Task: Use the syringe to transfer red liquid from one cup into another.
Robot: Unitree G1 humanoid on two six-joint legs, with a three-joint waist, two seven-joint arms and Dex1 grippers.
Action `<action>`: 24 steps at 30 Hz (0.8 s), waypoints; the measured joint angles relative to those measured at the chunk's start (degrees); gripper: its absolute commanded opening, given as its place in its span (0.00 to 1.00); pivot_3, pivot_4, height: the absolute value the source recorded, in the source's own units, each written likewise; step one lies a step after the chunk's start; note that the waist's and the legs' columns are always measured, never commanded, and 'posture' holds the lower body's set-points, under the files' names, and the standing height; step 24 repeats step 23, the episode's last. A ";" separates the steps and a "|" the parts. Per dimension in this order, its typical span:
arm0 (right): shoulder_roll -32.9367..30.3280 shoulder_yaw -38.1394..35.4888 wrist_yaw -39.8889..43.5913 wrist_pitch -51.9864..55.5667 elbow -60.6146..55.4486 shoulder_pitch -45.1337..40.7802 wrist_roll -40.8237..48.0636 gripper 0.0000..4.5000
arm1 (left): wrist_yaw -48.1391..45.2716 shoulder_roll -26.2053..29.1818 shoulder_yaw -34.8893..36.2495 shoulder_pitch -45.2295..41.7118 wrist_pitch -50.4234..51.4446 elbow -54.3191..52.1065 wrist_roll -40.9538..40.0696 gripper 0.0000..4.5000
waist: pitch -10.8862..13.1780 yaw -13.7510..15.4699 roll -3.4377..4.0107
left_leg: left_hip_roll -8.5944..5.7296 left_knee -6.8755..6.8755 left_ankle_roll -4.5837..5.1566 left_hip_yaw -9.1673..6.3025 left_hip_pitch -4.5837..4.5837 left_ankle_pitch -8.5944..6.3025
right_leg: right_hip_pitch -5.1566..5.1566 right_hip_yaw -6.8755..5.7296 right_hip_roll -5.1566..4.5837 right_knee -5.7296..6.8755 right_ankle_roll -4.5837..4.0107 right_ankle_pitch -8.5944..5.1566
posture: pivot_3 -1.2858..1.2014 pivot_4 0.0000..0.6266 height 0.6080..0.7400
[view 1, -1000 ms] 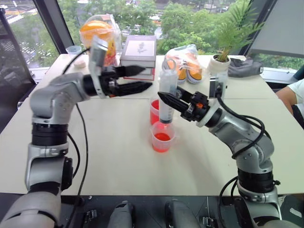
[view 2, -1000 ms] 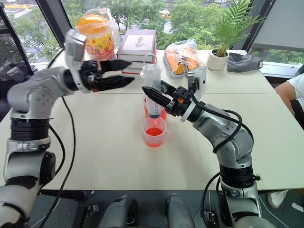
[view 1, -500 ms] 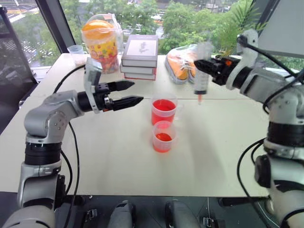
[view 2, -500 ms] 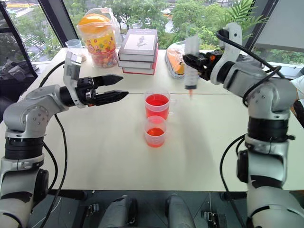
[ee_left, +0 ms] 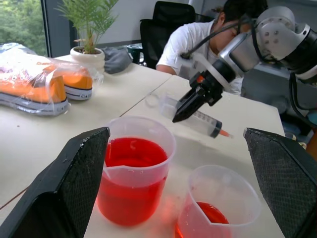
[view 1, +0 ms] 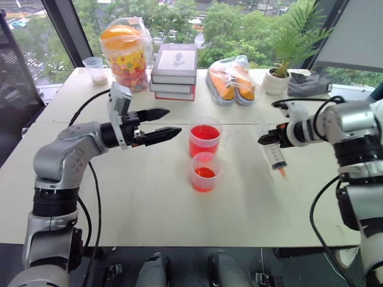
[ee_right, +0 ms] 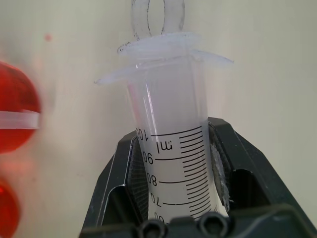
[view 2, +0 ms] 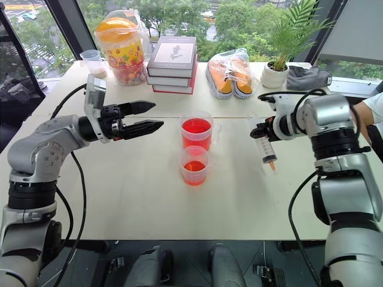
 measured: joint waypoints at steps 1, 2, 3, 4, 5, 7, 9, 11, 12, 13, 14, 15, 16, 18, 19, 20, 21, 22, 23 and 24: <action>0.43 0.01 0.10 -0.17 0.68 0.28 -0.62 0.41 | 0.10 -0.01 0.00 0.00 0.00 -0.29 0.00 1.00 | 0.00 0.02 0.00 | 0.00 0.00 0.00 0.00 -0.01 0.00 | -0.01 0.00 0.00 0.00 0.00 0.00 | 0.52 0.24 1.00; 0.69 -0.01 0.25 -0.44 1.44 0.34 -1.25 0.52 | 0.27 -0.01 0.00 0.01 0.02 -0.54 -0.05 1.00 | 0.00 0.04 0.00 | 0.00 0.00 0.00 0.00 -0.01 0.00 | -0.01 0.00 0.00 0.00 0.00 0.00 | 0.52 0.24 1.00; 0.84 -0.12 0.43 -0.71 2.13 0.34 -1.91 0.58 | 0.58 -0.01 0.01 0.01 0.13 -0.85 -0.24 1.00 | 0.00 0.03 0.00 | 0.00 0.00 0.00 0.00 -0.01 0.00 | -0.01 0.00 0.00 0.00 0.00 0.00 | 0.52 0.24 1.00; 0.88 -0.15 0.48 -0.86 2.36 0.35 -2.16 0.69 | 0.68 -0.01 0.02 0.02 0.19 -0.94 -0.46 1.00 | 0.00 0.04 0.00 | 0.00 0.00 0.00 0.00 -0.01 0.00 | 0.00 -0.01 0.00 0.00 0.00 0.00 | 0.52 0.24 1.00; 1.03 -0.23 0.72 -1.31 2.42 0.34 -2.89 0.80 | 0.83 -0.01 0.03 0.13 0.35 -1.07 -0.71 1.00 | 0.00 0.03 0.00 | 0.00 0.00 0.00 0.01 -0.01 0.00 | 0.00 0.00 -0.01 0.00 0.00 0.00 | 0.52 0.24 1.00; 1.04 -0.80 1.57 -1.48 2.37 0.34 -3.20 0.99 | 0.91 0.00 0.03 0.43 0.54 -1.28 -1.16 1.00 | 0.00 0.03 0.00 | 0.00 0.00 0.00 0.00 -0.01 0.00 | 0.00 -0.01 0.00 0.00 0.00 0.00 | 0.52 0.24 1.00; 0.71 -1.22 2.50 -1.51 1.12 0.50 -3.37 0.99 | 0.93 0.09 0.05 0.45 0.62 -1.33 -1.55 1.00 | 0.00 0.03 0.00 | 0.00 0.00 0.00 0.00 -0.01 0.00 | 0.00 -0.01 0.00 0.00 0.01 0.00 | 0.52 0.24 1.00; -1.15 -1.17 4.61 -2.28 -3.64 1.18 -3.47 0.99 | 0.94 0.27 0.17 0.58 0.83 -1.45 -2.45 1.00 | 0.01 0.06 0.01 | 0.00 0.00 0.00 -0.01 -0.01 0.00 | -0.01 -0.01 0.00 0.01 0.01 0.00 | 0.52 0.24 1.00; -2.43 -1.17 5.81 -2.83 -6.28 1.25 -3.46 0.99 | 0.95 0.46 0.20 0.68 1.05 -1.47 -2.71 1.00 | 0.01 0.06 0.01 | 0.00 -0.01 0.00 -0.02 -0.01 0.00 | -0.01 -0.02 0.00 0.00 0.01 0.00 | 0.52 0.24 1.00; -3.79 -1.18 6.96 -3.69 -9.32 1.82 -3.44 0.99 | 0.92 0.74 0.19 0.85 1.18 -1.59 -2.79 1.00 | 0.01 0.08 0.01 | 0.00 -0.01 0.00 -0.03 -0.01 0.00 | -0.01 -0.03 0.01 0.00 0.01 0.00 | 0.52 0.24 1.00; -5.73 -1.20 8.87 -5.07 -13.35 2.92 -3.24 0.99 | 0.89 1.34 0.19 1.34 1.20 -1.69 -2.79 1.00 | 0.01 0.10 0.01 | 0.00 -0.03 0.00 -0.03 -0.01 0.00 | -0.01 -0.03 0.00 -0.01 0.02 -0.01 | 0.52 0.24 1.00; -7.60 -1.42 10.81 -6.46 -17.23 4.23 -2.88 0.99 | 0.84 2.05 0.22 2.01 1.23 -1.85 -2.78 1.00 | 0.01 0.11 0.01 | 0.00 -0.03 0.00 -0.04 -0.01 0.00 | -0.01 -0.04 0.01 -0.01 0.02 -0.01 | 0.52 0.24 1.00; -8.75 -1.78 12.08 -7.33 -19.64 5.07 -2.62 0.99 | 0.83 2.57 0.30 2.58 1.25 -1.87 -2.75 1.00 | 0.01 0.12 0.01 | 0.00 -0.03 0.00 -0.03 0.00 -0.01 | -0.01 -0.03 0.01 -0.01 0.02 -0.02 | 0.52 0.24 1.00; -11.29 -4.21 15.87 -9.10 -26.38 8.36 -0.50 0.99 | 0.63 3.51 0.30 3.48 1.21 -2.20 -2.76 1.00 | 0.01 0.16 0.00 | 0.00 -0.03 0.00 -0.03 0.00 -0.01 | 0.00 -0.03 0.00 -0.02 0.02 -0.02 | 0.52 0.24 1.00; -12.14 -5.92 17.54 -9.32 -29.35 9.80 1.01 0.99 | 0.58 4.29 0.39 4.22 1.17 -2.36 -2.71 1.00 | 0.01 0.09 0.00 | 0.00 -0.03 0.00 -0.01 0.02 -0.01 | 0.01 -0.02 0.00 -0.01 0.02 -0.02 | 0.52 0.24 1.00; -12.72 -7.03 18.51 -9.39 -30.99 10.47 1.92 0.99 | 0.57 4.65 0.43 4.55 1.15 -2.39 -2.68 1.00 | 0.01 0.08 0.00 | 0.00 -0.02 0.00 -0.02 0.01 0.00 | 0.00 -0.02 0.00 -0.01 0.02 -0.02 | 0.52 0.24 1.00; -13.51 -8.86 19.43 -9.64 -33.44 11.78 3.00 0.99 | 0.60 4.68 0.44 4.68 1.12 -2.57 -2.73 1.00 | 0.01 0.15 0.00 | 0.00 -0.02 0.00 -0.03 0.01 0.00 | 0.01 -0.03 -0.01 -0.01 0.01 -0.02 | 0.52 0.24 1.00; -14.26 -9.89 20.11 -9.94 -34.98 12.73 3.69 0.99 | 0.62 4.83 0.53 4.93 1.12 -2.69 -2.74 1.00 | 0.01 0.22 0.00 | 0.00 0.00 0.00 -0.03 0.02 0.00 | 0.03 -0.03 0.00 -0.01 0.01 -0.02 | 0.52 0.24 1.00; -15.90 -11.44 21.14 -10.89 -37.88 15.14 4.33 0.99 | 0.64 4.98 0.66 5.26 1.20 -3.19 -2.97 1.00 | 0.01 0.31 -0.01 | 0.00 0.01 0.00 -0.04 0.02 0.00 | 0.04 -0.03 -0.01 -0.03 0.00 -0.02 | 0.52 0.24 1.00; -15.90 -11.44 21.14 -10.89 -37.88 15.14 4.33 0.99 | 0.64 4.98 0.66 5.26 1.20 -3.19 -2.97 1.00 | 0.01 0.31 -0.01 | 0.00 0.01 0.00 -0.04 0.02 0.00 | 0.04 -0.03 -0.01 -0.03 0.00 -0.02 | 0.52 0.24 1.00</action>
